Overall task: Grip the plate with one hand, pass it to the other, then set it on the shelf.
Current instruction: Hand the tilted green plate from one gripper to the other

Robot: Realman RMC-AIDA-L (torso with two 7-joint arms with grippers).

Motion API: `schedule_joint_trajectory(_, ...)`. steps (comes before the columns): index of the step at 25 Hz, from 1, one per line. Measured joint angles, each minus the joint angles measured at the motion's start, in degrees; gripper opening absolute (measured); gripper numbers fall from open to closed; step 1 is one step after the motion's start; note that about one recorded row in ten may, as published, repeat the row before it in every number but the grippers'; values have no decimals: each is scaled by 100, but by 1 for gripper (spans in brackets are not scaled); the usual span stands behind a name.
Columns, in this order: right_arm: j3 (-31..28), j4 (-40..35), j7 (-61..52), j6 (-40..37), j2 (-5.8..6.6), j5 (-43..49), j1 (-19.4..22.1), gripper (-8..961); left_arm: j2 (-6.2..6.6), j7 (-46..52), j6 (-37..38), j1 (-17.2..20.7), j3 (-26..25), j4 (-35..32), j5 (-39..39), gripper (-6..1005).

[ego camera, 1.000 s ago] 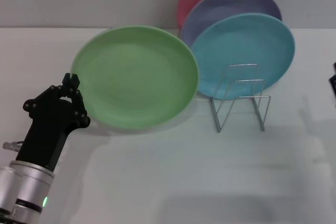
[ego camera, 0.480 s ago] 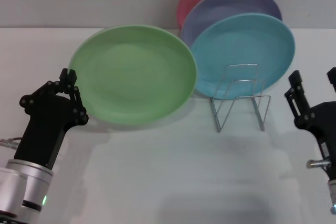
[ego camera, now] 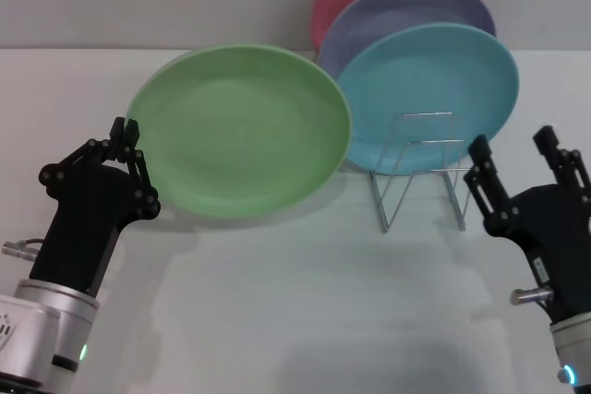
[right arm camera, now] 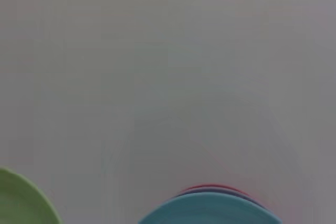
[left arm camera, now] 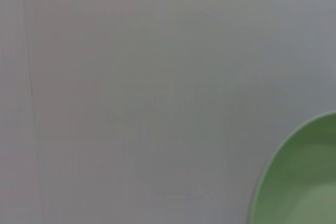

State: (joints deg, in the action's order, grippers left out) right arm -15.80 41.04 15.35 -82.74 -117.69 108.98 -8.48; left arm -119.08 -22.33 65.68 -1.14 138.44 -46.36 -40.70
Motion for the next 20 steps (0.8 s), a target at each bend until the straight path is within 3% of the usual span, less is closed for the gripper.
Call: schedule_joint_trajectory(20,283,64,-42,824,-43,45,-659,733,-1,-605,364,9,669,-208,-1023,29)
